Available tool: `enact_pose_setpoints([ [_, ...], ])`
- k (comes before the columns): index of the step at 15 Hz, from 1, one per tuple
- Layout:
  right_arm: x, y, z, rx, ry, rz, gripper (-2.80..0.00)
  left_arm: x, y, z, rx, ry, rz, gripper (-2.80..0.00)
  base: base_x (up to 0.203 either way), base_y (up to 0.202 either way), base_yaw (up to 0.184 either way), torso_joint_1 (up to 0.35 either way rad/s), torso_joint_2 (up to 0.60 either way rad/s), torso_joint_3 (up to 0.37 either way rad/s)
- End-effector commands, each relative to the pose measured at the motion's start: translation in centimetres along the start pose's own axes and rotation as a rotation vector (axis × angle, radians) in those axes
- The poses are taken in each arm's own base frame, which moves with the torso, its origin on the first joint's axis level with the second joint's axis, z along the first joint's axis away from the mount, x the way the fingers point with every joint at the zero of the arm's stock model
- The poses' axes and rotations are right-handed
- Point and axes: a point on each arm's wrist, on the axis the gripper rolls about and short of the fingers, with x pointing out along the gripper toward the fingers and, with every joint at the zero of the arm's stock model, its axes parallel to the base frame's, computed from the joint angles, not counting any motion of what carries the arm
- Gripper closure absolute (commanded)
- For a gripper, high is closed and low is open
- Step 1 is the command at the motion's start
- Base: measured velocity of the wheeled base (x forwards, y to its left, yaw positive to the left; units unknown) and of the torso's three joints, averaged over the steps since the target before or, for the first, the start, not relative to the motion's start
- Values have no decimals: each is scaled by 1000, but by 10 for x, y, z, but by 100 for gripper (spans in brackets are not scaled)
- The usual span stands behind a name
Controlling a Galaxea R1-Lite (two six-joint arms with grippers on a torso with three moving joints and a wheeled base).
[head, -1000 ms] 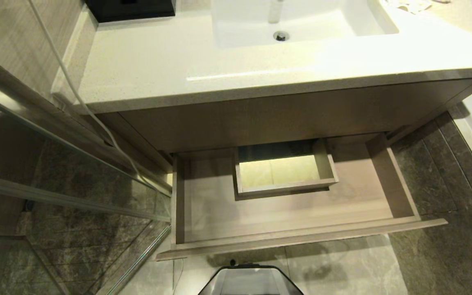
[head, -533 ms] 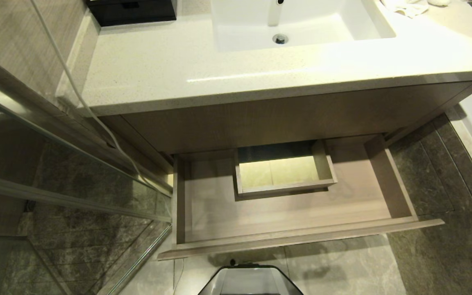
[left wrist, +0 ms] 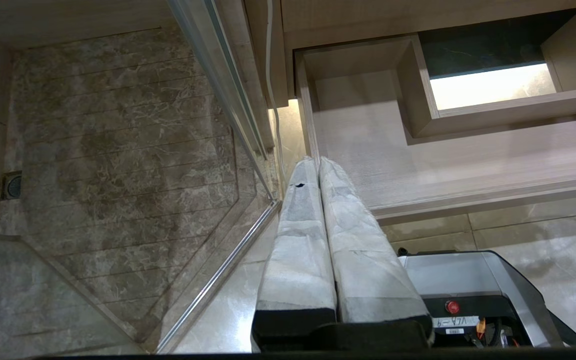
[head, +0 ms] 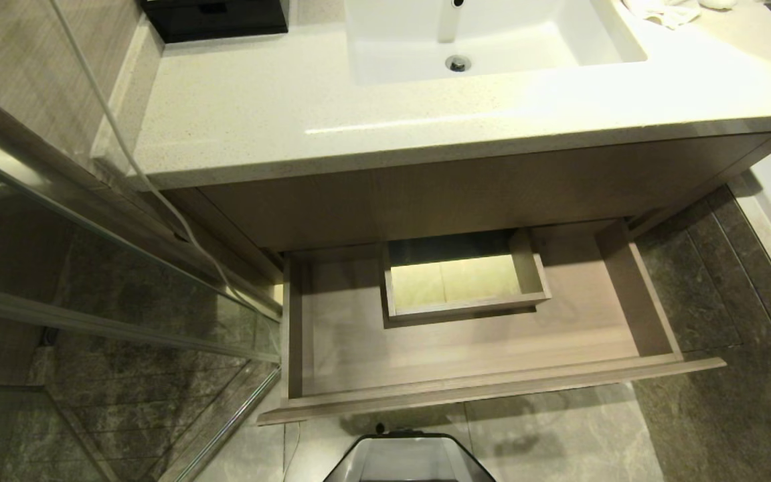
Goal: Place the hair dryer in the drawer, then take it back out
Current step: Place it on the countertop
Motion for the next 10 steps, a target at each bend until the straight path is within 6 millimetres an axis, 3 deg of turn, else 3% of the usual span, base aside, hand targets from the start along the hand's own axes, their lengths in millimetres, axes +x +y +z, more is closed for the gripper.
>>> enact_pose_setpoints([
  [1, 0, 0, 0, -3, -2, 3, 0, 0, 0, 0, 0, 1, -1, 0, 0, 0, 0, 0, 0, 0],
  [10, -1, 0, -1, -4, 2, 4, 0, 0, 0, 0, 0, 2, 0, 0, 0, 0, 0, 0, 0, 0],
])
